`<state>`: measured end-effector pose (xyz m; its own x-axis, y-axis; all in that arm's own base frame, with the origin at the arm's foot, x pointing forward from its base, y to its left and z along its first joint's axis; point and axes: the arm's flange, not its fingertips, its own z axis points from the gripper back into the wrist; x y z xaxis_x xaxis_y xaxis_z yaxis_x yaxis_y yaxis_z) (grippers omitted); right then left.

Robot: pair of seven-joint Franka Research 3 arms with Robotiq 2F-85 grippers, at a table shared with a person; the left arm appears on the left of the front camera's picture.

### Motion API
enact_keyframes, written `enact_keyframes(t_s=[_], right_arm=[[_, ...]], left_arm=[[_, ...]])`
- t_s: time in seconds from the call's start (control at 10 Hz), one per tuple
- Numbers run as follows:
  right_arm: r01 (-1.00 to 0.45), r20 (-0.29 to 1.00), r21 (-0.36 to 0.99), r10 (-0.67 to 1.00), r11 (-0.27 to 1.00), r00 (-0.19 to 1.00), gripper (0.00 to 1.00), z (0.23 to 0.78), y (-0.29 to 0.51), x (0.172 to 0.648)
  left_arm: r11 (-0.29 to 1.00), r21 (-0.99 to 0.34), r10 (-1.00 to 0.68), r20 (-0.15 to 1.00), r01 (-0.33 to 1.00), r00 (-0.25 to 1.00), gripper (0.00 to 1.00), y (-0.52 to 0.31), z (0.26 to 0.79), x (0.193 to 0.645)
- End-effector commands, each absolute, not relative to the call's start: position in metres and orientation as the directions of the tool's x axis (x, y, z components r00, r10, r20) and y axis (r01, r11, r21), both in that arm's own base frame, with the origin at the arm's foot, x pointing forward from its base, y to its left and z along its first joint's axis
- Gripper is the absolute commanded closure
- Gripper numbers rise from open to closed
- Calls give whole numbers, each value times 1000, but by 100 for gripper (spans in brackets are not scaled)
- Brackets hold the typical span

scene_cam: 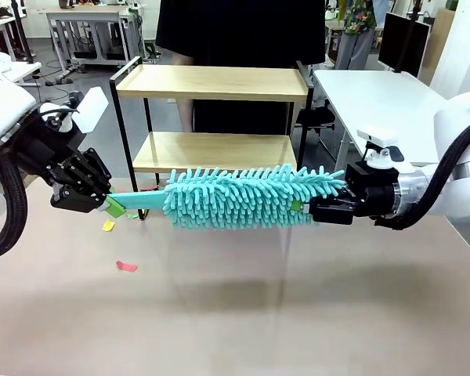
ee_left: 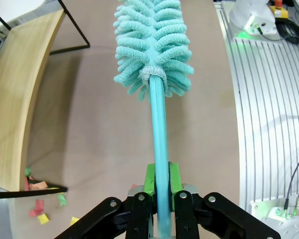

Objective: Clean the shelf.
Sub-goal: Hand the Duster back to the human.

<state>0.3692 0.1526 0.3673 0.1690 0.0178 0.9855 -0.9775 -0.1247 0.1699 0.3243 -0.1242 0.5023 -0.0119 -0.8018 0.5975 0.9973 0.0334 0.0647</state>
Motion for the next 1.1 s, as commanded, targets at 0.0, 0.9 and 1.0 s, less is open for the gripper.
enact_keyframes(t_s=[0.0,0.9,1.0], right_arm=[[-982,993,118,-9,-149,120,100,367,156,372],[-979,987,160,16,-127,159,100,367,153,369],[-979,987,160,16,-127,159,100,367,153,369]], left_arm=[[18,69,-781,624,997,-29,87,-128,504,325],[52,-37,-520,852,998,58,0,-36,565,338],[76,-47,-478,875,996,78,0,-12,570,346]])
